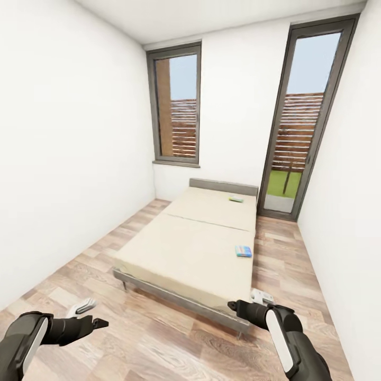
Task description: Put all the toys in the child's room - the three board games (two on the bed and one on the table), the two jigsaw puzzles on the table, and the tennis ball on the table - inside the toy box on the table in the child's room.
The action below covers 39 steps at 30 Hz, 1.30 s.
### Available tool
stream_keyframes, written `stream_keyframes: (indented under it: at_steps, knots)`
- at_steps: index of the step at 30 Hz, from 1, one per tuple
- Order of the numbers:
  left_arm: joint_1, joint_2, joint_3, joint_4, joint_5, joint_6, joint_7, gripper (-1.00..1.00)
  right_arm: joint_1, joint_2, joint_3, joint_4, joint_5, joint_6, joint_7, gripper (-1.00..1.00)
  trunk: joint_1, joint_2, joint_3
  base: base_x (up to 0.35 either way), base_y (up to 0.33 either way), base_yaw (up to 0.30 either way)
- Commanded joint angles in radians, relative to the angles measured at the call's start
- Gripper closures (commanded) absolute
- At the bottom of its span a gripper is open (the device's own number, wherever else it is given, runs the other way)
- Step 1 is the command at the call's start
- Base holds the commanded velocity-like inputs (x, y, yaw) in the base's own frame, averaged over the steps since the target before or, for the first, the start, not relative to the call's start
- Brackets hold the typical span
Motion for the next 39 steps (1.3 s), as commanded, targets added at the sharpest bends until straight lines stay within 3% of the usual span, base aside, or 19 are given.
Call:
stream_keyframes:
  at_steps: [1, 15, 39]
  knots:
    - [0.0, 0.0, 0.002, 0.0, -0.001, 0.007, -0.004, -1.0, -0.001, 0.001, -0.003, 0.0, 0.002, 0.005, 0.005, -1.0, 0.001, -0.001, 0.0, 0.211, 0.0, -0.2]
    - [0.0, 0.0, 0.002, 0.0, 0.0, 0.004, -0.004, -1.0, -0.001, 0.002, -0.003, 0.004, 0.002, 0.002, 0.006, -1.0, 0.001, -0.001, -0.003, 0.296, 0.0, -0.078]
    - [0.001, -0.002, 0.0, -0.003, 0.001, 0.004, -0.006, -1.0, -0.001, 0.0, -0.004, 0.01, 0.005, 0.001, 0.045, -1.0, 0.001, -0.001, -0.027, 0.163, -0.053, -0.204]
